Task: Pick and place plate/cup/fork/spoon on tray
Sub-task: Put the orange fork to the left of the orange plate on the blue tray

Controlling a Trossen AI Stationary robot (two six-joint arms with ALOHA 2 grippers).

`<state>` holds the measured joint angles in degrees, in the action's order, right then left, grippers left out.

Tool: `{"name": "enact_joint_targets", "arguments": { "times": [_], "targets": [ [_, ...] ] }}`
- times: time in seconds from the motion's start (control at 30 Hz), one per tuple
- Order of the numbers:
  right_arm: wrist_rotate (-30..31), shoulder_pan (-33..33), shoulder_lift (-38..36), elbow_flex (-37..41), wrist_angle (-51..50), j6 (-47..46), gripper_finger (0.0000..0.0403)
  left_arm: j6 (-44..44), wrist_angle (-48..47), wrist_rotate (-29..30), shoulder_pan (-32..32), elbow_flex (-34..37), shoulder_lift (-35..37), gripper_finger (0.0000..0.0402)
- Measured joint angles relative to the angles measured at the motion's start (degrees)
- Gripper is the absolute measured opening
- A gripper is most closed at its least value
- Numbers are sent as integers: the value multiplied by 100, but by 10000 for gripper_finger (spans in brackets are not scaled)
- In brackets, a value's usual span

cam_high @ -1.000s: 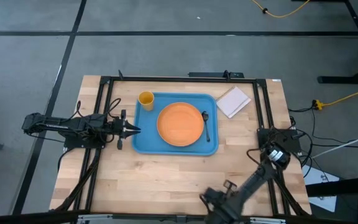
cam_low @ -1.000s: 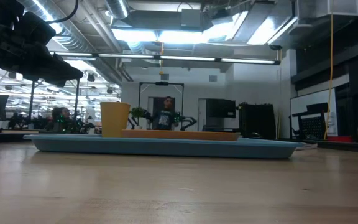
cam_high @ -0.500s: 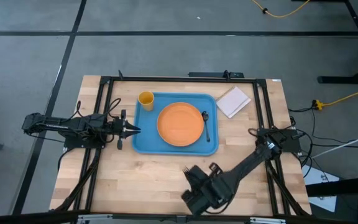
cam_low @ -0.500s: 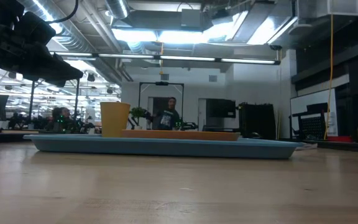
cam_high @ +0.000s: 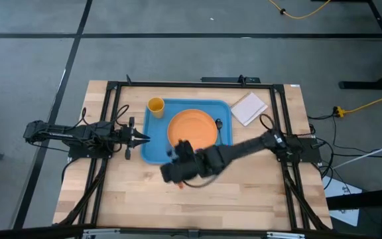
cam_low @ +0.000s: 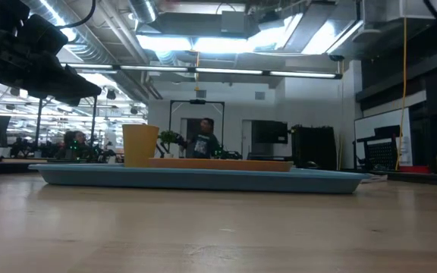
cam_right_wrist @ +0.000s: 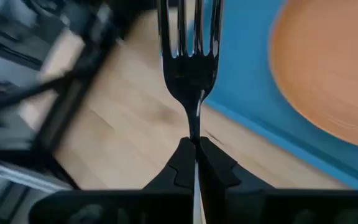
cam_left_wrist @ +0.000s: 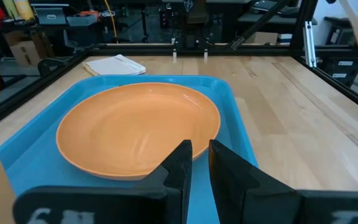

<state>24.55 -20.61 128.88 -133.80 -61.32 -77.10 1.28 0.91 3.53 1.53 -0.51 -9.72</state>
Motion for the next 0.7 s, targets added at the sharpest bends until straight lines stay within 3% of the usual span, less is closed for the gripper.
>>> {"name": "enact_joint_targets", "arguments": {
  "times": [0.37, 0.5, 0.7],
  "targets": [
    [-410, 1109, 646, -1, 1604, -26, 4, 0, 0, 0, -1, 0, -1, 47],
    [-679, 1434, 979, 4, 1655, -46, 4, 1, 0, 0, -1, 0, -1, 47],
    [-522, 1753, 1146, 4, 1701, -74, 4, 0, 0, 0, 1, 0, -1, 47]
  ]
}}
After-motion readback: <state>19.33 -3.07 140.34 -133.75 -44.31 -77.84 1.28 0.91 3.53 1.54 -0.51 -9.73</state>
